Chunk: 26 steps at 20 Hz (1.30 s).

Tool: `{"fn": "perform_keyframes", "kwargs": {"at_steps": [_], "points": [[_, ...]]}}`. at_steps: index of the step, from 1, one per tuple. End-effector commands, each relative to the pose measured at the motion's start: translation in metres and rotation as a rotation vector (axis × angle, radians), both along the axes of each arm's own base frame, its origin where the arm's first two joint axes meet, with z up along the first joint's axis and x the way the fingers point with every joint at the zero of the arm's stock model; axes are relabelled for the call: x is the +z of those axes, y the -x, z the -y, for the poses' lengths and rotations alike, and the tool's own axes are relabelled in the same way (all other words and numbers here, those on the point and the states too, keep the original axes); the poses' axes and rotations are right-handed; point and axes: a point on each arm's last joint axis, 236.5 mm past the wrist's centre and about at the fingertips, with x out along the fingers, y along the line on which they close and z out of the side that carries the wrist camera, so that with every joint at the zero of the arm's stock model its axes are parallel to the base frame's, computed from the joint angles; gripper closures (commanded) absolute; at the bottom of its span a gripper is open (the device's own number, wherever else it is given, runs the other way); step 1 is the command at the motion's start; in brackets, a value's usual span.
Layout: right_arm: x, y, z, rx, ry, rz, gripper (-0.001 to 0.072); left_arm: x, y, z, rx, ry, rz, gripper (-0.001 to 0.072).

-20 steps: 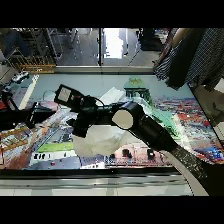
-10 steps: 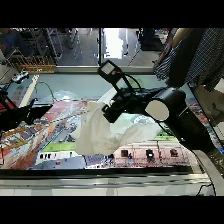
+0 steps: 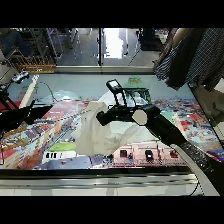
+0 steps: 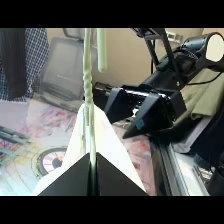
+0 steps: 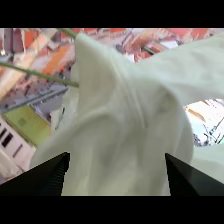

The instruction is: Fold the clothes and pants, and hang the long-sleeved shirts on hangers.

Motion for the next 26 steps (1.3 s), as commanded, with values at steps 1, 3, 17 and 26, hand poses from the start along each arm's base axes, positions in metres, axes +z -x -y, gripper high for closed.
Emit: {"fn": "perform_keyframes", "kwargs": {"at_steps": [1, 3, 17, 26], "points": [[0.021, -0.028, -0.003, -0.135, -0.146, 0.04, 0.0009, -0.001, 0.0, 0.0, -0.003, -0.001, -0.004, 0.0699], [0.027, -0.038, -0.004, -0.174, -0.186, 0.059, 0.0012, -0.004, 0.001, 0.001, -0.008, -0.012, -0.009, 0.0699], [0.006, -0.026, -0.012, -0.159, -0.164, -0.027, 0.0688, -0.007, 0.007, 0.003, -0.034, -0.024, -0.021, 0.0698], [0.089, -0.007, -0.039, 0.058, -0.11, 0.173, 0.0692, -0.029, 0.017, 0.016, -0.107, -0.101, -0.132, 0.0698]]}}
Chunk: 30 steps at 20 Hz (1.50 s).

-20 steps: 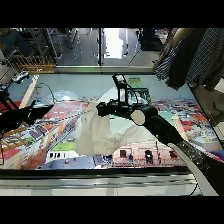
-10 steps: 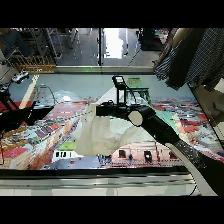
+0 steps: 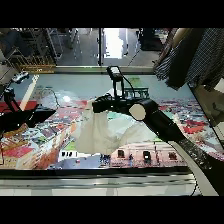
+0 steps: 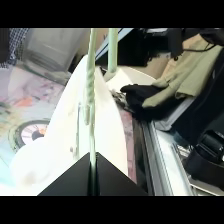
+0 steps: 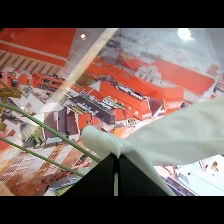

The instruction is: Fold the clothes and pants, and hang the long-sleeved shirts on hangers.

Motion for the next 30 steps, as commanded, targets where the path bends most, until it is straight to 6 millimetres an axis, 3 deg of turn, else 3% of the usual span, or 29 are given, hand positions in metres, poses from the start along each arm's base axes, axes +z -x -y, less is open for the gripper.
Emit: {"fn": "perform_keyframes", "kwargs": {"at_steps": [1, 6, 11, 14, 16, 19, 21, 22, 24, 26, 28, 30], "points": [[0.031, 0.019, -0.019, 0.109, 0.036, 0.087, 0.0692, -0.005, 0.004, 0.012, -0.039, -0.017, -0.029, 0.0698], [0.025, 0.059, -0.067, 0.34, 0.123, 0.186, 0.0692, -0.005, 0.016, 0.045, -0.133, -0.015, -0.044, 0.0698], [0.029, 0.091, -0.082, 0.587, 0.256, 0.363, 0.0692, -0.004, 0.022, 0.059, -0.176, -0.012, -0.068, 0.0698], [0.042, 0.091, -0.083, 0.622, 0.278, 0.45, 0.0692, -0.003, 0.023, 0.059, -0.185, -0.007, -0.076, 0.0698], [0.039, 0.089, -0.082, 0.64, 0.309, 0.482, 0.0692, 0.002, 0.021, 0.059, -0.18, 0.015, -0.096, 0.0698], [0.037, 0.07, -0.076, 0.604, 0.387, 0.558, 0.0689, 0.015, 0.015, 0.057, -0.157, 0.072, -0.086, 0.0698], [0.049, 0.056, -0.077, 0.549, 0.38, 0.62, 0.0511, 0.027, 0.011, 0.056, -0.137, 0.123, -0.069, 0.0698], [0.059, 0.05, -0.079, 0.518, 0.359, 0.651, 0.0455, 0.033, 0.009, 0.055, -0.129, 0.148, -0.06, 0.0698], [0.072, 0.043, -0.081, 0.477, 0.332, 0.694, 0.0438, 0.045, 0.004, 0.053, -0.111, 0.2, -0.043, 0.0698], [0.08, 0.042, -0.08, 0.46, 0.322, 0.71, 0.021, 0.054, 0.001, 0.05, -0.095, 0.239, -0.03, 0.0698], [0.084, 0.041, -0.071, 0.438, 0.335, 0.697, 0.0185, 0.055, 0.0, 0.049, -0.091, 0.245, -0.028, 0.0698], [0.082, 0.039, -0.049, 0.419, 0.395, 0.656, 0.0162, 0.055, 0.0, 0.05, -0.091, 0.245, -0.028, 0.0698]]}}
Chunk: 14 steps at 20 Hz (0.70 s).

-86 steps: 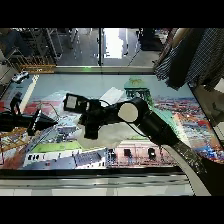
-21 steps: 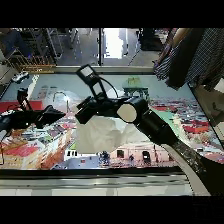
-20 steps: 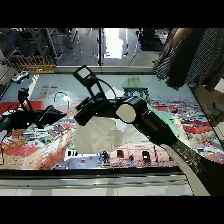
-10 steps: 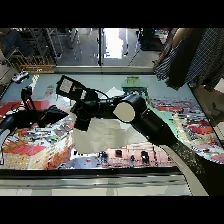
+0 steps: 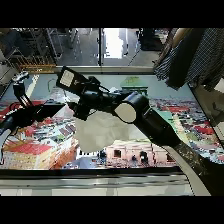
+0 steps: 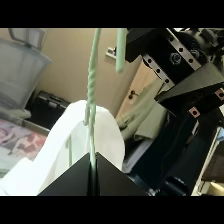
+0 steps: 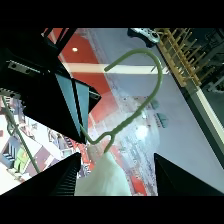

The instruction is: Fold the clothes and pants, and hang the long-sleeved shirts on hangers.

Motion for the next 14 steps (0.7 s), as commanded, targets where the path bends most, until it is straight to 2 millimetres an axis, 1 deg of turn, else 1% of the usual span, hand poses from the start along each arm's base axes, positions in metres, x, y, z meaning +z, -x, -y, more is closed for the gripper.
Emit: {"fn": "perform_keyframes", "kwargs": {"at_steps": [1, 2, 3, 4, 5, 6, 7, 8, 9, 10, 11, 13, 14], "points": [[0.002, -0.005, 0.035, -0.083, 0.066, -0.029, 0.0162, 0.006, -0.002, -0.002, 0.012, 0.027, 0.007, 0.0697], [0.0, -0.005, 0.051, -0.116, 0.097, -0.056, 0.0162, 0.006, -0.002, -0.002, 0.012, 0.027, 0.007, 0.0698], [-0.001, -0.004, 0.072, -0.167, 0.122, -0.101, 0.0162, 0.006, -0.003, -0.002, 0.014, 0.026, 0.006, 0.0697], [-0.007, -0.001, 0.099, -0.236, 0.159, -0.173, 0.0163, 0.006, -0.003, -0.002, 0.014, 0.026, 0.006, 0.0697], [-0.02, 0.002, 0.132, -0.327, 0.209, -0.273, 0.0163, 0.006, -0.003, -0.002, 0.014, 0.027, 0.006, 0.0697], [-0.037, 0.009, 0.16, -0.402, 0.259, -0.389, 0.0163, 0.006, -0.003, -0.002, 0.014, 0.026, 0.006, 0.0697], [-0.059, 0.019, 0.184, -0.445, 0.324, -0.5, 0.0163, 0.006, -0.003, -0.002, 0.014, 0.027, 0.006, 0.0697], [-0.08, 0.026, 0.197, -0.449, 0.386, -0.562, 0.0163, 0.006, -0.003, -0.002, 0.014, 0.027, 0.006, 0.0697], [-0.101, 0.029, 0.202, -0.409, 0.451, -0.573, 0.0161, 0.006, -0.003, -0.002, 0.014, 0.027, 0.006, 0.0697], [-0.12, 0.029, 0.204, -0.366, 0.508, -0.562, 0.0109, 0.006, -0.003, -0.002, 0.014, 0.027, 0.006, 0.0697], [-0.139, 0.03, 0.206, -0.313, 0.567, -0.536, 0.0103, 0.006, -0.003, -0.002, 0.014, 0.027, 0.006, 0.0697], [-0.164, 0.028, 0.205, -0.251, 0.621, -0.499, 0.0103, 0.006, -0.003, -0.002, 0.015, 0.027, 0.006, 0.0697], [-0.172, 0.022, 0.205, -0.246, 0.628, -0.468, 0.0104, 0.006, -0.004, -0.002, 0.017, 0.026, 0.005, 0.0697]]}}
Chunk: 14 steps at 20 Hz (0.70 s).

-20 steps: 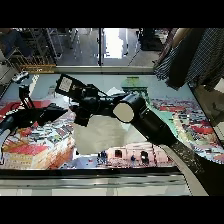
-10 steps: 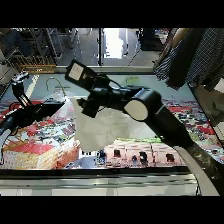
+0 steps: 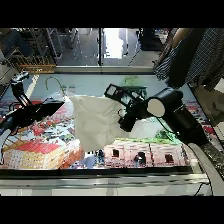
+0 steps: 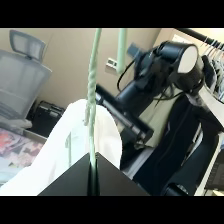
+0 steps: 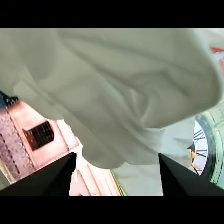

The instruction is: Fold the clothes and pants, and hang the long-sleeved shirts on hangers.

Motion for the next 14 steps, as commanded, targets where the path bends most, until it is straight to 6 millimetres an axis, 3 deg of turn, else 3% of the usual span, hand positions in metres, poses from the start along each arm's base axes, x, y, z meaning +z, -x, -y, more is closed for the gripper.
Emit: {"fn": "perform_keyframes", "kwargs": {"at_steps": [1, 5, 7, 9, 10, 11, 14], "points": [[-0.038, -0.01, 0.011, 0.08, 0.08, 0.039, 0.0104, 0.0, -0.001, 0.0, 0.005, -0.001, -0.002, 0.0697], [-0.019, -0.048, -0.01, 0.069, -0.023, 0.219, 0.0146, 0.0, -0.001, 0.0, 0.005, -0.001, -0.002, 0.0697], [-0.016, -0.051, -0.012, 0.069, -0.034, 0.234, 0.0369, 0.0, -0.001, 0.0, 0.005, -0.001, -0.002, 0.0697], [-0.018, -0.047, -0.013, 0.069, -0.04, 0.215, 0.0445, 0.0, -0.001, 0.0, 0.005, -0.001, -0.002, 0.0697], [-0.019, -0.046, -0.012, 0.07, -0.038, 0.206, 0.0544, 0.0, -0.001, 0.0, 0.005, -0.001, -0.002, 0.0697], [-0.021, -0.043, -0.011, 0.07, -0.031, 0.195, 0.0692, 0.0, -0.001, 0.0, 0.005, -0.001, -0.002, 0.0697], [-0.016, -0.033, -0.001, 0.072, -0.003, 0.179, 0.0688, 0.0, -0.001, 0.0, 0.005, -0.001, -0.003, 0.0698]]}}
